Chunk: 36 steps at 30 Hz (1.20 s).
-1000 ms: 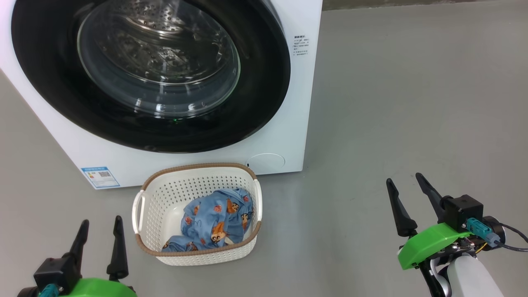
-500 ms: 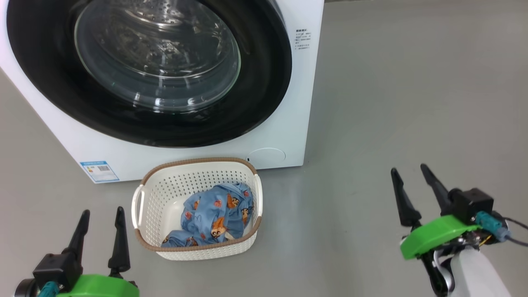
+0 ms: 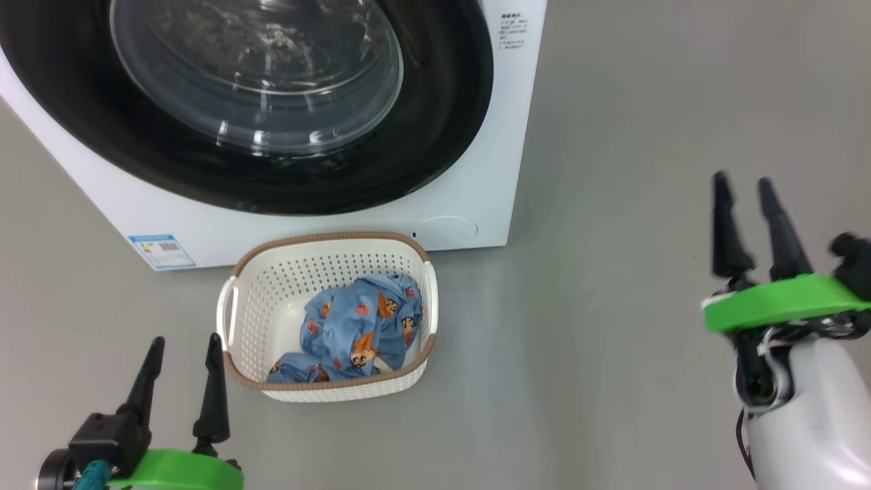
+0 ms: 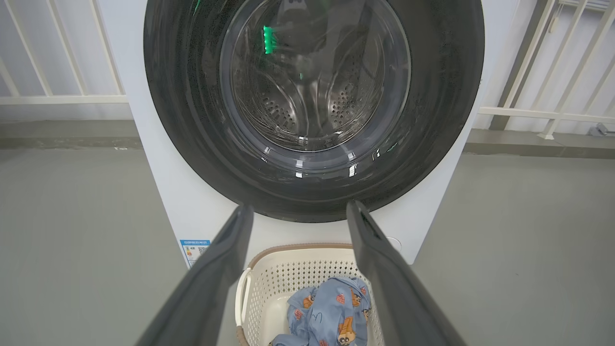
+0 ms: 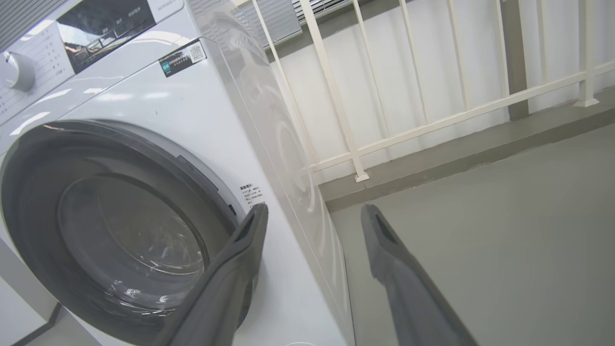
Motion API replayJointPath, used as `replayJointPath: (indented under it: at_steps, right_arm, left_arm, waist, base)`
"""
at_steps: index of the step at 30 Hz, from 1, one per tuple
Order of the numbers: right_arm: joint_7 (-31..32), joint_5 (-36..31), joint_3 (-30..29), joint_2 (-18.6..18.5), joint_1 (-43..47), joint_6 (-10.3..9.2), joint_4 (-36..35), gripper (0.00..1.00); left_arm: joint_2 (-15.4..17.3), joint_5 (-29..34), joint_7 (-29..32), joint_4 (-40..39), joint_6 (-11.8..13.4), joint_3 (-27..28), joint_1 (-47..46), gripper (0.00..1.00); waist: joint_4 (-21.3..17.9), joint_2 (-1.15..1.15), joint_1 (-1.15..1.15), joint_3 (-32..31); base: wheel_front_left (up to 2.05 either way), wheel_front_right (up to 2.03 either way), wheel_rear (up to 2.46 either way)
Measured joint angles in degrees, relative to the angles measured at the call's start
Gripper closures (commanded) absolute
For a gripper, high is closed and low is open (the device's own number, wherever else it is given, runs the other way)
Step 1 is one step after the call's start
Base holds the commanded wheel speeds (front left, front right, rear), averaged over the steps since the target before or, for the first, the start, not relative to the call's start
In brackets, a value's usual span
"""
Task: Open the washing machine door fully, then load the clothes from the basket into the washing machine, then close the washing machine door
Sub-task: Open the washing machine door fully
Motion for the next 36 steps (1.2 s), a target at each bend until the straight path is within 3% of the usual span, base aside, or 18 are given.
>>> replayJointPath:
  at_steps: [11, 12, 15, 23, 36]
  right_arm:
    - [0.85, 27.77, -3.03, -2.25, -9.01, 0.00, 2.83, 0.00]
    - [1.41, 29.83, -3.32, -2.50, -9.87, 0.00, 3.02, 0.09]
    - [3.12, 35.20, -4.11, -3.28, -12.52, 0.00, 3.94, 0.97]
    - [9.94, 43.63, -4.91, -5.83, -19.13, 0.00, 7.28, 1.00]
    - [29.97, 52.64, -3.90, -8.43, -32.32, 0.00, 15.59, 1.00]
  left_arm:
    - [-0.14, -1.02, 0.00, -0.09, 0.00, -2.31, -1.08, 0.00]
    - [-0.14, -1.15, 0.00, -0.11, 0.00, -2.52, -1.35, 0.00]
    - [-0.15, -1.57, 0.00, -0.32, 0.00, -3.14, -1.84, 0.00]
    - [-0.19, -2.21, 0.00, -0.82, 0.00, -4.75, -3.81, 0.00]
    - [-0.24, -4.68, -0.01, -1.98, 0.25, -7.76, -6.45, 0.00]
  waist:
    - [1.65, 0.00, 0.00, 3.87]
    - [1.80, 0.00, 0.00, 4.26]
    - [2.27, 0.00, 0.00, 5.51]
    - [3.79, 0.00, 0.00, 8.45]
    - [6.83, 0.00, 0.00, 13.26]
  base:
    - [0.00, 0.00, 0.00]
    - [0.00, 0.00, 0.00]
    - [0.00, 0.00, 0.00]
    - [0.00, 0.00, 0.00]
    - [0.00, 0.00, 0.00]
